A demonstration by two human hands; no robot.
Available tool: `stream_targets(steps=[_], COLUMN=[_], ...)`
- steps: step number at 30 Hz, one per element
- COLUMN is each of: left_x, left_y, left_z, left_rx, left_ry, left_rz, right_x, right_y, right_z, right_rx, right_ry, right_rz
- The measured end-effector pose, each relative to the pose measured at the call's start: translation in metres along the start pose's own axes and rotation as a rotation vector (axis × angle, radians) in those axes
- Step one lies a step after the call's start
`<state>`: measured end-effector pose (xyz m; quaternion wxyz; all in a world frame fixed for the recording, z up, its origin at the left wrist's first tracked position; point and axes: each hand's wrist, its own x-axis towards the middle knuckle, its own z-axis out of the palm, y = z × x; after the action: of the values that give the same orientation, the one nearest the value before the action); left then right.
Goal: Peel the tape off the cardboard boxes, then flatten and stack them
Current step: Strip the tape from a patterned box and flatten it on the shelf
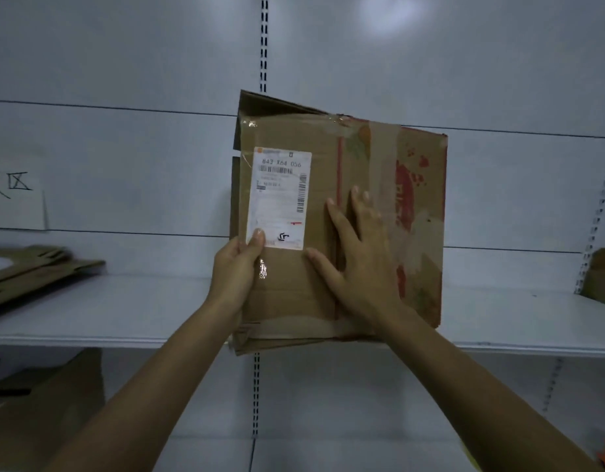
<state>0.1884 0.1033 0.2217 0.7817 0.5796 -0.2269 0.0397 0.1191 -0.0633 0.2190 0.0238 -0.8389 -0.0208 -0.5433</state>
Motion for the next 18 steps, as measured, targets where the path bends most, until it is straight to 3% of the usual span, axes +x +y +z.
stream_targets(steps=[10,18], left_x=[0.033,0.029], left_y=[-0.054,-0.077], left_z=[-0.024,-0.025], left_rx=[-0.158,-0.218], left_ry=[-0.269,-0.196], left_rz=[-0.033,0.151], right_x=[-0.014,-0.023], right_y=[0.020,0.018], right_z=[0.061,0.080], right_rx=[0.024,-0.079], right_ry=[0.135,0.258], right_rz=[-0.024,-0.003])
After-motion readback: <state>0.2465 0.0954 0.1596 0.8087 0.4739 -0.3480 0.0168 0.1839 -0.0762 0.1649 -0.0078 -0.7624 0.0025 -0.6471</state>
